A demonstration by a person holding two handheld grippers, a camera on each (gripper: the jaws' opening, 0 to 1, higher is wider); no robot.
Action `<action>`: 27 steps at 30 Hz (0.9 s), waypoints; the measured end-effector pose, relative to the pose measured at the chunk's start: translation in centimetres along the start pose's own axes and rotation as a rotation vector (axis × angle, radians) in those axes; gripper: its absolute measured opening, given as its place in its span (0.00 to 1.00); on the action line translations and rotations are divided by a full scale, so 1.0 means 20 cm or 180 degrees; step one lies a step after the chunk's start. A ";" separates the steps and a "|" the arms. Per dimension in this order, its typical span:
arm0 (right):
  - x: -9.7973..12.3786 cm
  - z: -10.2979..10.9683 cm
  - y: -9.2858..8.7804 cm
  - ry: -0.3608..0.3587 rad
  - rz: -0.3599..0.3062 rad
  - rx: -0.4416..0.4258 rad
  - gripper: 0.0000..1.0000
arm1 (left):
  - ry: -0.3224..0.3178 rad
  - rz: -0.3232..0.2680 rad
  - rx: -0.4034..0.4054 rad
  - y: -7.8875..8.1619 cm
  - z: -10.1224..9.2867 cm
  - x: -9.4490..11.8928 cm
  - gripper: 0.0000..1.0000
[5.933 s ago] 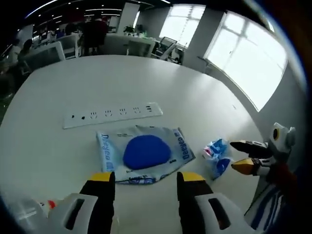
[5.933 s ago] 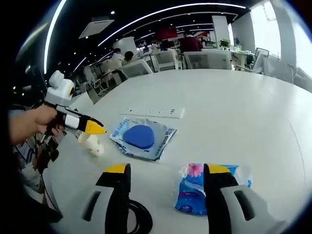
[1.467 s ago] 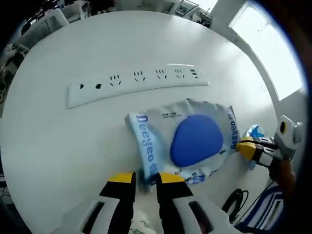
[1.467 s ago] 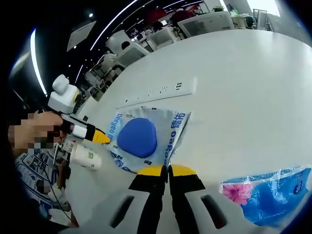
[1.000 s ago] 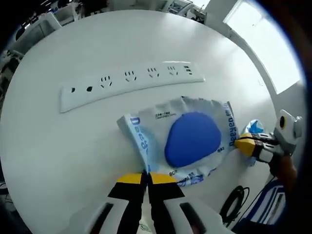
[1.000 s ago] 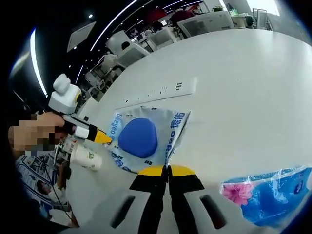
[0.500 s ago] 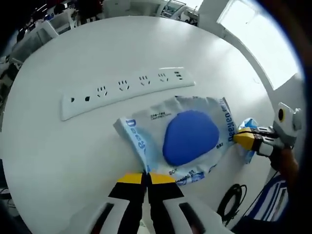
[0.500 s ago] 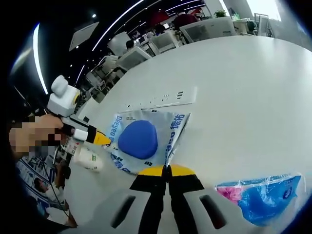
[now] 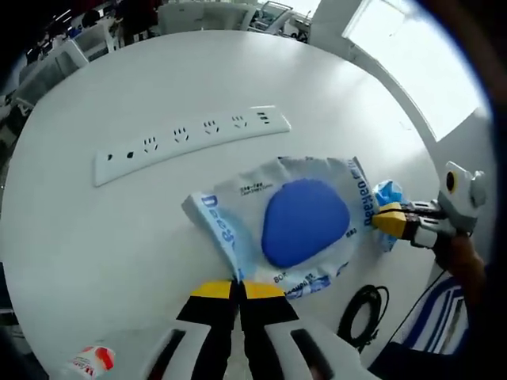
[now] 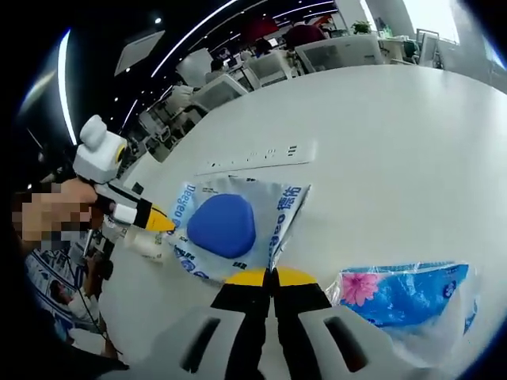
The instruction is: Arrange the tabletop items into an orderly group along one side of the table until the central work area is clear of visible clutter.
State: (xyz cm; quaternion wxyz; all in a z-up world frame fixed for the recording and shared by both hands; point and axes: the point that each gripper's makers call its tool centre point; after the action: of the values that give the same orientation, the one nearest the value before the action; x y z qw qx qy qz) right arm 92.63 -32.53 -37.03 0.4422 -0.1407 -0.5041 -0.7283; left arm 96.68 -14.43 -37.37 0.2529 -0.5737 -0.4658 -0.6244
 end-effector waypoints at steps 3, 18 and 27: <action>0.02 -0.01 -0.02 -0.0020 0.0018 0.0018 0.00 | -0.0029 0.0020 -0.0018 -0.03 -0.03 0.00 0.00; 0.09 -0.04 -0.14 -0.0072 0.0117 0.0072 0.00 | -0.0066 0.0112 -0.0124 -0.15 -0.13 0.00 0.00; 0.09 -0.01 -0.24 -0.0083 0.0217 0.0109 0.00 | -0.0053 0.0194 -0.0143 -0.26 -0.14 -0.02 0.00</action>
State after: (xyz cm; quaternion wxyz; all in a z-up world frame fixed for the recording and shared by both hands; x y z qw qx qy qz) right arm 87.82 -33.15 -38.80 0.4626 -0.1597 -0.5171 -0.7022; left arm 90.98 -14.75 -39.06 0.2551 -0.5984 -0.4360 -0.6219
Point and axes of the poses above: the point that each gripper's makers call its tool centre point, and the gripper's own axes: x roughly backward along the fingers, z roughly to its left, y roughly out of its top, and after that the axes turned 4 degrees about y, right-handed
